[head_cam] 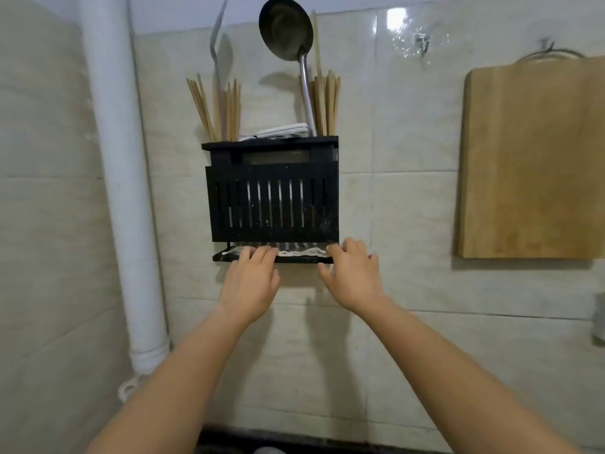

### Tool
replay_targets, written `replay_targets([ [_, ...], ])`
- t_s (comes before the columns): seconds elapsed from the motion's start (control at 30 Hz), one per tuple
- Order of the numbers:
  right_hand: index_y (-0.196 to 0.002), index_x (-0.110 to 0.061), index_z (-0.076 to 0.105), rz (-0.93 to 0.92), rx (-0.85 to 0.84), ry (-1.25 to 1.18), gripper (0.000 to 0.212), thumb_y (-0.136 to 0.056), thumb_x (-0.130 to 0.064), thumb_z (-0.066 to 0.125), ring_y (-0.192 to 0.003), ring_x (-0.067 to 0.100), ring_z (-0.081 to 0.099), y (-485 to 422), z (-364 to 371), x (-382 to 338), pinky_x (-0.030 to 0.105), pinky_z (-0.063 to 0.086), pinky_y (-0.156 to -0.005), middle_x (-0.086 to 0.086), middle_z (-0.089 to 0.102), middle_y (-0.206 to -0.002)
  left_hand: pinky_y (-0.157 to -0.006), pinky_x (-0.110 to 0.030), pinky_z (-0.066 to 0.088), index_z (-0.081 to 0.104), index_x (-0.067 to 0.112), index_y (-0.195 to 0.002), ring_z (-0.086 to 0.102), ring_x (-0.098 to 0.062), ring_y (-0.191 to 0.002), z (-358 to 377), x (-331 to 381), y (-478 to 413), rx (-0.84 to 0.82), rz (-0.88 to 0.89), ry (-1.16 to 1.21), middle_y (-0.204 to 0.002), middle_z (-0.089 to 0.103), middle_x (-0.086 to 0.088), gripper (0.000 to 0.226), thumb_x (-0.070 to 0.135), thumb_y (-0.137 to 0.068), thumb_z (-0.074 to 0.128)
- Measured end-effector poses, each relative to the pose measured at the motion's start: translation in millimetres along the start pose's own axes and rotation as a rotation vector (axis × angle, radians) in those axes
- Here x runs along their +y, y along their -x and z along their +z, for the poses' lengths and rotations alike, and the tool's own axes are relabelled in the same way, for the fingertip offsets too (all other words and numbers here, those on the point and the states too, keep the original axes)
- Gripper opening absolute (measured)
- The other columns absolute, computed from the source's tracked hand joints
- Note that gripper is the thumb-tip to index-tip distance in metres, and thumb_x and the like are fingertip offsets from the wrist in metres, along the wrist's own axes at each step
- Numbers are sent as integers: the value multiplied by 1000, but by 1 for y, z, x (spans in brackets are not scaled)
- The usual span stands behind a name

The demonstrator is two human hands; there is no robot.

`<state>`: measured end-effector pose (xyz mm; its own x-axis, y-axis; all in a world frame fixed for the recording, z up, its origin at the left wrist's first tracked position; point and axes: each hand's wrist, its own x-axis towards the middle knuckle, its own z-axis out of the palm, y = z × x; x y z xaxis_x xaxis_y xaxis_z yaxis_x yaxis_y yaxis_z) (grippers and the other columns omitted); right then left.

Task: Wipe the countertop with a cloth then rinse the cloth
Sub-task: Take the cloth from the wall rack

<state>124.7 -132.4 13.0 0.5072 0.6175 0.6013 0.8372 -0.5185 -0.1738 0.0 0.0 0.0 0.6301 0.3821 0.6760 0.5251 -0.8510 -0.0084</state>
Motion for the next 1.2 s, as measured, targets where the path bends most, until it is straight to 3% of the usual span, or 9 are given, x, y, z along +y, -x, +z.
replay_targets([
  [0.13,-125,-17,57,15,105,-38,36,-99,-38,44,-115,23,40,-10,15,10,37,31,-88,4,47,-114,-73,-42,53,62,4,-119,57,-31,-96,13,-11,-14,216,59,2,-112,65,-9,34,15,-87,63],
  [0.23,-118,-22,66,54,138,-211,29,-97,-35,50,-107,20,41,-20,21,14,31,27,-80,-1,43,-97,-60,-37,50,68,4,-108,58,-32,-81,16,-15,-22,242,95,-38,-91,67,-10,30,16,-81,73],
  [0.43,-95,-13,68,-171,373,-389,12,-93,-21,59,-85,12,38,-21,19,11,33,38,-77,-5,40,-87,-58,-36,44,68,9,-103,55,-31,-79,18,-17,-24,262,50,19,-85,60,-9,30,25,-78,75],
  [0.53,-94,-13,60,-243,366,-486,9,-95,-19,54,-90,13,43,-18,6,4,28,38,-79,-6,44,-93,-56,-31,34,70,11,-91,51,-28,-78,18,-19,-22,311,33,86,-82,54,-7,17,21,-79,75],
  [0.63,-91,-13,53,-141,321,-684,12,-98,-20,45,-90,12,46,-11,-11,1,25,39,-77,-4,50,-93,-61,-31,32,66,15,-86,47,-22,-86,5,-13,-20,358,9,201,-87,53,-1,9,22,-84,69],
  [0.73,-88,-11,45,52,308,-829,19,-101,-24,40,-72,8,43,-4,-36,8,26,35,-66,-6,46,-78,-69,-30,35,58,19,-91,47,-15,-92,-19,0,-18,219,44,339,-91,56,5,11,30,-92,56],
  [0.9,-88,-12,49,244,291,-775,20,-100,-27,43,-65,5,41,34,-74,43,21,34,-59,-5,47,-75,-61,-35,41,53,21,-97,53,-15,-68,-50,37,6,-105,129,589,-74,61,-2,12,32,-96,48],
  [1.1,-84,-16,51,531,157,-682,24,-99,-34,45,-77,17,51,160,-98,101,31,40,-70,2,55,-85,-60,-33,36,53,24,-98,51,-18,-65,-29,110,59,-378,356,706,-69,56,0,12,35,-96,49],
  [1.2,-94,-14,55,729,109,-608,28,-99,-39,45,-84,21,56,234,-116,128,34,43,-74,4,59,-91,-65,-30,42,56,26,-100,53,-14,-69,-16,156,93,-639,432,851,-78,56,2,18,34,-86,65],
])
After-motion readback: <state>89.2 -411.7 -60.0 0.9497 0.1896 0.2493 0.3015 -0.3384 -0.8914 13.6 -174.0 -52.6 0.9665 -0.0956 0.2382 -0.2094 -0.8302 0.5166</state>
